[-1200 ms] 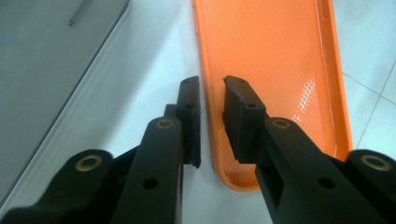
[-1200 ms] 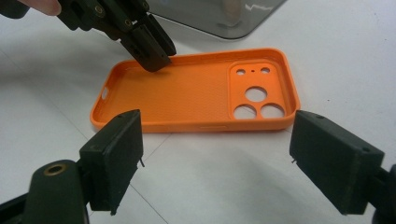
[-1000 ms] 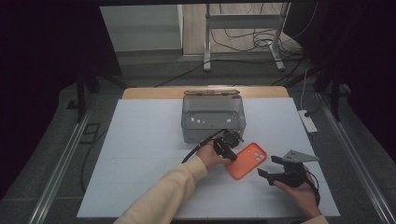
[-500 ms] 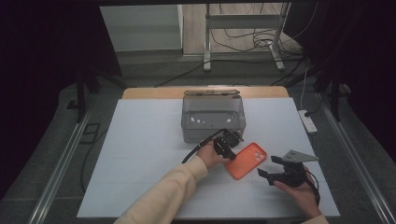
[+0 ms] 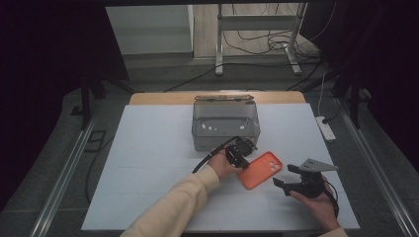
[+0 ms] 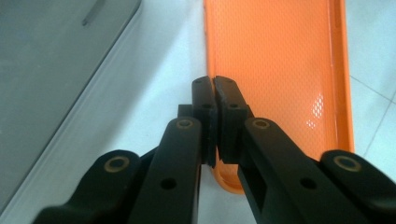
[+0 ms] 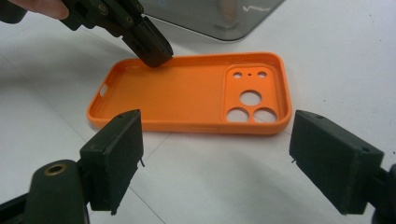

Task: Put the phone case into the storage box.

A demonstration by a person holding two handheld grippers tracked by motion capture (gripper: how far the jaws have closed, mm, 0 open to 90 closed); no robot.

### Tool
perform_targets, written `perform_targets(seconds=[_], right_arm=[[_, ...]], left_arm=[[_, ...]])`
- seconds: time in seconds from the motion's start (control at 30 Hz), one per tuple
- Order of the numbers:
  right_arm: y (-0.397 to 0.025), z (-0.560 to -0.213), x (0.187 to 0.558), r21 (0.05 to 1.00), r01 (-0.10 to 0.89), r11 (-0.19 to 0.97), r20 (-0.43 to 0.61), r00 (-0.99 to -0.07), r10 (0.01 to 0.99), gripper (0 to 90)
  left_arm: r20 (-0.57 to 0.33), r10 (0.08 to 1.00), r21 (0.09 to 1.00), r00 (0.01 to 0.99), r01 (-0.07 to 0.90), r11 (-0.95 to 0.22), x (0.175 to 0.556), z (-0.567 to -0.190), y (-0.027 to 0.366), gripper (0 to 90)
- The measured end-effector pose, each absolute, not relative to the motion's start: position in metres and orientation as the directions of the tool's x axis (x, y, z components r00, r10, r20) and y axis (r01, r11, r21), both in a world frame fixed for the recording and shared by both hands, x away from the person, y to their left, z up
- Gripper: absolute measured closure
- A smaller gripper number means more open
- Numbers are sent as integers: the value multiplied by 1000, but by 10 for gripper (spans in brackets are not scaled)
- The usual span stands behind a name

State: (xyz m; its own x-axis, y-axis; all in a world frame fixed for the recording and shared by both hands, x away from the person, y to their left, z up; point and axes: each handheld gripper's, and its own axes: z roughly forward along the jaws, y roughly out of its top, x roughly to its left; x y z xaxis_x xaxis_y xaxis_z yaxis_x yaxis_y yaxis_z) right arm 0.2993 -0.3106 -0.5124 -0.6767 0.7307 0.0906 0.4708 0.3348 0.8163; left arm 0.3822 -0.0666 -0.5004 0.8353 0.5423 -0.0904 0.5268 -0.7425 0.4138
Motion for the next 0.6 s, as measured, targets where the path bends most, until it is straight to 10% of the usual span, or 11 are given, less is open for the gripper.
perform_targets(seconds=[0.6], right_arm=[[-311,-511,299,822,465,328,89,-675,733,176]], left_arm=[[-95,545,464,833,521,-717,381,-491,-62,885]])
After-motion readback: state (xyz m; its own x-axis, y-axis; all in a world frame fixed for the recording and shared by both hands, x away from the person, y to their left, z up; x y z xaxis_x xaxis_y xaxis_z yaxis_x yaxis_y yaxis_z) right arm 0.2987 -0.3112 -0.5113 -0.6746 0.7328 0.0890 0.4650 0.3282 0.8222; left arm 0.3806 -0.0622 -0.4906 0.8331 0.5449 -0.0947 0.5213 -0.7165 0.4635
